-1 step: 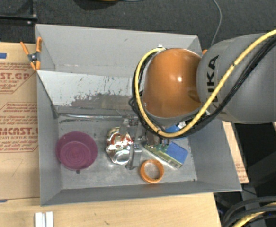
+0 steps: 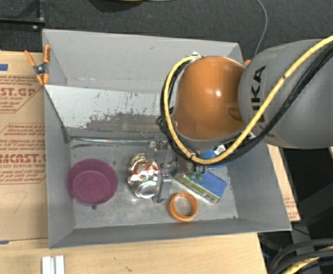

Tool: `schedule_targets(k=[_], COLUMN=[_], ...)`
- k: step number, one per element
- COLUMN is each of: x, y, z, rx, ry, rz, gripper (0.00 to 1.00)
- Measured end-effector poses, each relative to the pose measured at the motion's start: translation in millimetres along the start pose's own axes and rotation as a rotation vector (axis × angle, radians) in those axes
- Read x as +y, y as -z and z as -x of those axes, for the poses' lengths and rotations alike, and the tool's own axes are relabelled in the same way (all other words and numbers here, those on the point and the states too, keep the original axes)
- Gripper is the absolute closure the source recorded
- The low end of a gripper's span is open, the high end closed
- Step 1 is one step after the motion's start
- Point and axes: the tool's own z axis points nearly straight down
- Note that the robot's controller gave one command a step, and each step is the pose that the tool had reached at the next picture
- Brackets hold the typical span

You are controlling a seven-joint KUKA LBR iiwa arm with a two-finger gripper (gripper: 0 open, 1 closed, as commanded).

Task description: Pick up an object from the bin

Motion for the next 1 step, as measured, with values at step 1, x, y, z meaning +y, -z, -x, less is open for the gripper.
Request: schedule_targets(k=[1], x=[-20.2], y=[-119.4], z=[57.5], rx=[-0.001], ry=[0.152], rz=[0.000], gripper=[0.00])
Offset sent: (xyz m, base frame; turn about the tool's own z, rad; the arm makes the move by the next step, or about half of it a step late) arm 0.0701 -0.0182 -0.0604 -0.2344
